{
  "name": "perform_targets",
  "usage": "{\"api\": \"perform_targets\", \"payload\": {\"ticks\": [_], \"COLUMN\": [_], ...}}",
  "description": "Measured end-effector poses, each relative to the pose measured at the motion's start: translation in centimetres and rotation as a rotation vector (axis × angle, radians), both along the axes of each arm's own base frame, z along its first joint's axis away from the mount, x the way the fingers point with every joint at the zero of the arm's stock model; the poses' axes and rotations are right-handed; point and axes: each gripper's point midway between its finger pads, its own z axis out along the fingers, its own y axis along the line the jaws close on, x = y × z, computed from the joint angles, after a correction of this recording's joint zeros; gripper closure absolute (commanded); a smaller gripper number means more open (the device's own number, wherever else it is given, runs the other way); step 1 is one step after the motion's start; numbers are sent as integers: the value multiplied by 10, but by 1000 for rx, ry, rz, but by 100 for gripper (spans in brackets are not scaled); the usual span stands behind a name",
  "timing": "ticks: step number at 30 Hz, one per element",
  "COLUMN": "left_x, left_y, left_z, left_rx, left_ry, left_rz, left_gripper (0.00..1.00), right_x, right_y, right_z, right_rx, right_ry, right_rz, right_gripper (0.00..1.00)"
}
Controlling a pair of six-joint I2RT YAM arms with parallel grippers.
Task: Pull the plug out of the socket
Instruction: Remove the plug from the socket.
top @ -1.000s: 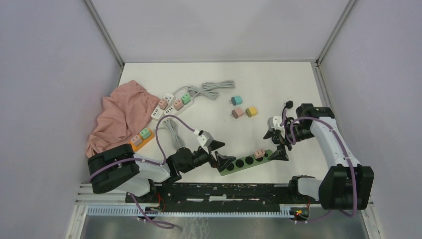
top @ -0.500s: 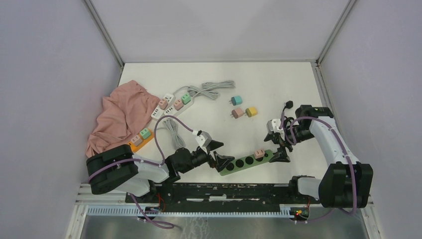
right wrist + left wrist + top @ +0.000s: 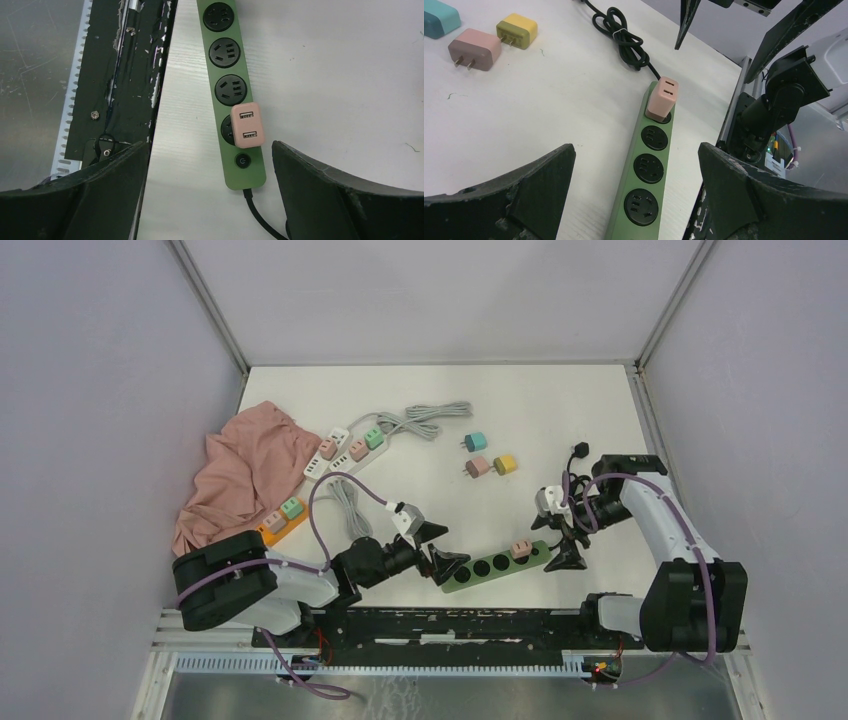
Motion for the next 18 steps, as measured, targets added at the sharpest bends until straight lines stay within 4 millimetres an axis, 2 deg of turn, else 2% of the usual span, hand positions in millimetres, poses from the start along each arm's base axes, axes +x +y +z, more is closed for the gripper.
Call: {"api": "perform_targets", "payload": {"ticks": [6, 10, 18], "left_x": [1, 1, 2], "left_y": [3, 4, 4], "left_z": [-3, -4, -4], "left_rx": [7, 9, 10], "left_ry": [4, 5, 5], "left_rz": [6, 8, 10], "left_gripper": [1, 1, 1], "right_x": [-7, -10, 7], "right_y": [-4, -5, 3], "right_z": [-9, -17, -52], "right_rx": [-28, -62, -235], "right_ry": [20, 33, -29], "right_rz": [33, 48, 43], "right_gripper": [3, 12, 16]}}
